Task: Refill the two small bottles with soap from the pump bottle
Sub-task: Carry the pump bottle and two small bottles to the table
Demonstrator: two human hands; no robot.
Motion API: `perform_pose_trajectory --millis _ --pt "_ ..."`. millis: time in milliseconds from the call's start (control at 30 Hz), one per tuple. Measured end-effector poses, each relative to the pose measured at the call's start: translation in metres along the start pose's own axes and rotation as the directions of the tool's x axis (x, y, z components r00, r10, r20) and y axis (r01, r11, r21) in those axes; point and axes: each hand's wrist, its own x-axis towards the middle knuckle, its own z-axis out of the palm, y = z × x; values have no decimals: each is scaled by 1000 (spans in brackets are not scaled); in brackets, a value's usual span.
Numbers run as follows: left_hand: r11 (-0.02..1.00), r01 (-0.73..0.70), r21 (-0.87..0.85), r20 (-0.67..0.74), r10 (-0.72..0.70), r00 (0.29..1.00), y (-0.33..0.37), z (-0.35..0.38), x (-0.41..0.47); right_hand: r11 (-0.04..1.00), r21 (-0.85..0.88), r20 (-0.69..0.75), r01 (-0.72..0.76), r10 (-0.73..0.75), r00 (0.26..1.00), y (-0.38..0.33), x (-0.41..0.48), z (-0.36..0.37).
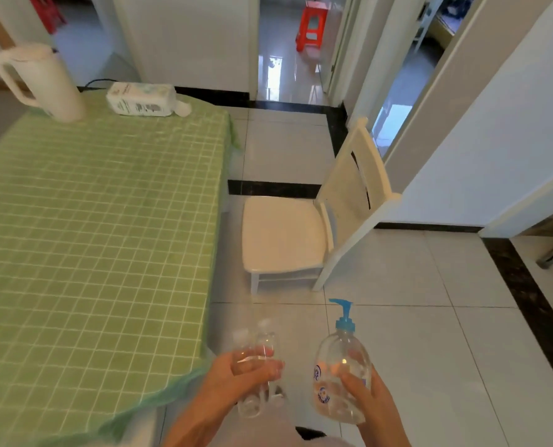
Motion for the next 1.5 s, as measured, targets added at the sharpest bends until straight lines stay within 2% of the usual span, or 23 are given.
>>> perform_pose_trajectory --millis 167,500,700,833,1067,1367,1500 --pt "1000 -7 28 -19 7 1000 48 -15 35 1000 10 3 -9 9 1000 -28 66 11" --pt "992 4 -123 -238 -34 971 100 -47 101 998 -55 255 -40 53 966 -83 208 47" --pt "949 -101 -300 -417 -35 908 125 -55 132 987 -160 499 -22 100 861 -144 282 84" --pt "913 -189 -362 -518 -28 855 136 -54 135 966 -255 607 37 130 784 -174 322 114" --pt "848 -318 -424 -679 -65 731 129 -74 127 936 -344 696 81 196 691 -187 353 181" --pt "829 -362 -426 -704 -52 708 123 -121 121 874 -447 744 190 246 622 -189 350 243" --pt "795 -417 -440 -729 -45 683 121 -131 117 862 -449 789 235 259 558 -202 350 263"
